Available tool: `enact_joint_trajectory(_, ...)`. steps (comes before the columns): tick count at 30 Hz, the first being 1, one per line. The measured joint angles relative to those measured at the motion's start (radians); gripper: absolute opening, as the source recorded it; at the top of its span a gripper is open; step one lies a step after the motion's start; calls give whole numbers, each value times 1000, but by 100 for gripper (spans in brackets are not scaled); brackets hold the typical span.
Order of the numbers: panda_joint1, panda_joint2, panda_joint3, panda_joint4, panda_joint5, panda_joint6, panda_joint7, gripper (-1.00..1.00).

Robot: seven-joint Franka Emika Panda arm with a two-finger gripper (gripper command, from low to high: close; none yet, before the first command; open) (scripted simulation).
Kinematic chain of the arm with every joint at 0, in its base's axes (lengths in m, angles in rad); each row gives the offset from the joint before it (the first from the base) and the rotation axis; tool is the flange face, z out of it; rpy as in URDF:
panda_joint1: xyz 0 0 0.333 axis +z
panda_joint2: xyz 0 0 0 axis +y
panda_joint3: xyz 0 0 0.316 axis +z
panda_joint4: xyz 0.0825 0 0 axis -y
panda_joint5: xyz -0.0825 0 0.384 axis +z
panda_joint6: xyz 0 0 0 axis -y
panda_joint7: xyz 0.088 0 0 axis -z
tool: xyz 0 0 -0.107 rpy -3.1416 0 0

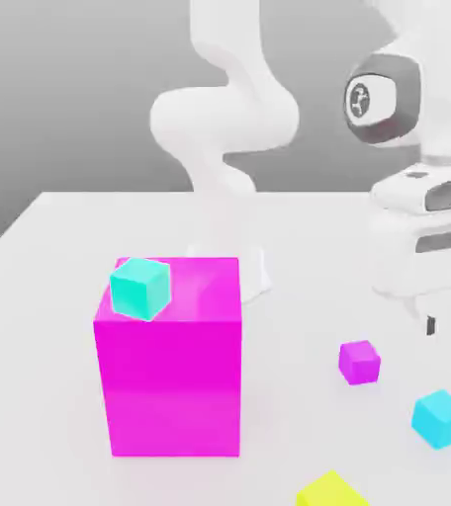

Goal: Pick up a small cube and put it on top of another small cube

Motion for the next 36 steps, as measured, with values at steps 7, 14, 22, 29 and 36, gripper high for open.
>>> enact_joint_trajectory(7, 113, 262, -33, -15, -129, 119, 129, 0)
enact_joint_trajectory(14, 169, 368, -98, 8, -186, 200, 174, -100)
enact_joint_trajectory(22, 114, 221, -28, -26, -92, 89, 104, -100)
enact_joint_trajectory(29, -83, -40, -130, -29, 29, -156, 19, -100)
enact_joint_trajectory(36, -241, -294, -253, -26, 70, -411, -7, -100)
